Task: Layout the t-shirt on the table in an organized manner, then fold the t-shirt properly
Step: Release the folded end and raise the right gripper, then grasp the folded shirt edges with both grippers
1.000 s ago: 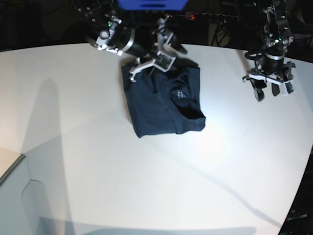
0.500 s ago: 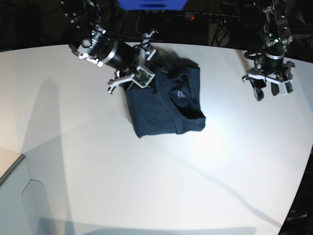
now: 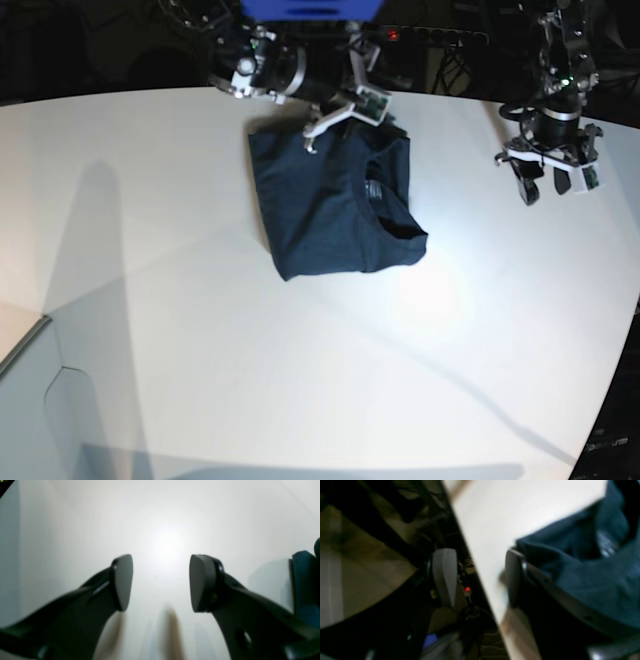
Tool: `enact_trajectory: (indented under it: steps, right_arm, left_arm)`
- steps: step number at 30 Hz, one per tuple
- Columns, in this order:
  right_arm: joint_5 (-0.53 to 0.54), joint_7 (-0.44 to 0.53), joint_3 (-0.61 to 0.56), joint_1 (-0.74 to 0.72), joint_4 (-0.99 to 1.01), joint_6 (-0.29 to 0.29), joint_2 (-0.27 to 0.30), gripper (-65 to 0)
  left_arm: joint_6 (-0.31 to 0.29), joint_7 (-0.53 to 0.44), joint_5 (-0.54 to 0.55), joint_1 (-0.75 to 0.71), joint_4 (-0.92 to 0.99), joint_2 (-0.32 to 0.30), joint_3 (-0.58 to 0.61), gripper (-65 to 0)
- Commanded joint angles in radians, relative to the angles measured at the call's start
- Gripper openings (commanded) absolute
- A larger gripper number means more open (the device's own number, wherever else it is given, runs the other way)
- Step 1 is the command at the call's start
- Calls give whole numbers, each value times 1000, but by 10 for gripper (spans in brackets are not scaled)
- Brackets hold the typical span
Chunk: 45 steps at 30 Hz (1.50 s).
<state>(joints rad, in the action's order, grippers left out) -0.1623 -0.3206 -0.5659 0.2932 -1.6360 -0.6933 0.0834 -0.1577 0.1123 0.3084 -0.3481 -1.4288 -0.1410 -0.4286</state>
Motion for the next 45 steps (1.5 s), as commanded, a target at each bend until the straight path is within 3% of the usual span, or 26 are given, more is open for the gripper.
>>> enact_trajectory:
  steps: [1, 6, 15, 18, 24, 29, 39, 42, 45]
  right_arm:
    - [16, 28, -6, 4, -45, -5, -4, -359]
    - [16, 22, 5, 5, -142, -5, -3, -359]
    - [16, 24, 137, -36, -108, -5, -12, -359]
    - [16, 25, 208, -48, -82, -5, -29, -359]
    - [17, 28, 352, -47, -79, -5, -49, -359]
    - [17, 28, 367, -44, -79, -5, -47, -359]
    - [17, 28, 369, -42, -48, -5, -43, -359]
    - [17, 27, 369, -41, -48, -5, -43, -359]
    - [17, 28, 369, -48, -10, -5, -47, -359]
  left_arm:
    - [-3, -27, 4, 2, -19, -10, -5, -299]
    - [-3, -27, 4, -13, -37, -10, -5, -299]
    - [-3, -27, 5, -79, -158, -6, 6, -298]
    - [-4, -27, 5, -111, -211, 27, 52, -298]
    - [-4, -27, 4, -154, -261, 40, 276, -298]
    - [-3, -27, 4, -147, -263, 42, 376, -298]
    - [-3, -27, 10, -111, -264, 42, 373, -298]
    - [-3, -26, 93, -107, -260, 27, 373, -298]
    - [4, -26, 209, -62, -231, -29, 385, -297]
